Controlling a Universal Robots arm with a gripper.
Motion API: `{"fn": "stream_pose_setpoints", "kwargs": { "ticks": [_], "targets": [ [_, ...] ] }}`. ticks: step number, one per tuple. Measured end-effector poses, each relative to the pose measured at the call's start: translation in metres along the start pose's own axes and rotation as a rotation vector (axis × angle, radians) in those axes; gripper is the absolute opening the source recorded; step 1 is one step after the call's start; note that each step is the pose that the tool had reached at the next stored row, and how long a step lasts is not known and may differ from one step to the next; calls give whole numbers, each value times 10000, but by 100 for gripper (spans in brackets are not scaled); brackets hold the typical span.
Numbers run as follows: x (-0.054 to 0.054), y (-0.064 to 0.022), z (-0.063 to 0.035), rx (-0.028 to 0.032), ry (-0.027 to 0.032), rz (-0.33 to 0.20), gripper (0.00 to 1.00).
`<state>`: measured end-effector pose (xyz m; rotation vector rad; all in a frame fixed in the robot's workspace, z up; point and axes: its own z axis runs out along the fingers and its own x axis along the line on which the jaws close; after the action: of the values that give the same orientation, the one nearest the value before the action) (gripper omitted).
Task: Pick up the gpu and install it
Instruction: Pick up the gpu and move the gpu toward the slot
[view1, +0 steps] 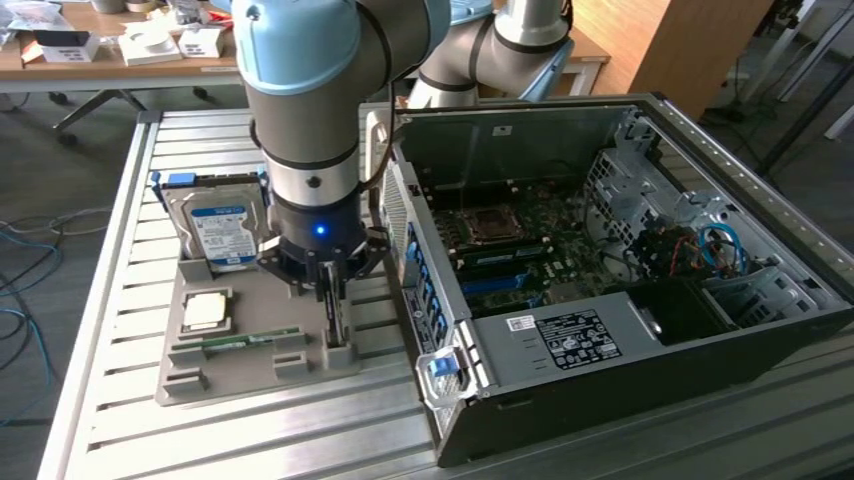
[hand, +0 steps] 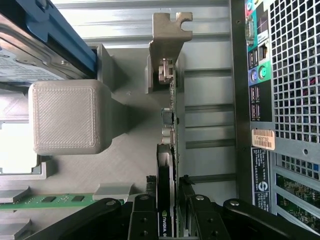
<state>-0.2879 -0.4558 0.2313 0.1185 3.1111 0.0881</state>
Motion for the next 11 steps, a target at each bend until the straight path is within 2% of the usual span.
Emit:
{"fn": "stream_pose_setpoints", "kwargs": {
  "ticks": [11],
  "targets": [
    [-3, 0, 0, -1, 1, 2, 32]
  ]
}}
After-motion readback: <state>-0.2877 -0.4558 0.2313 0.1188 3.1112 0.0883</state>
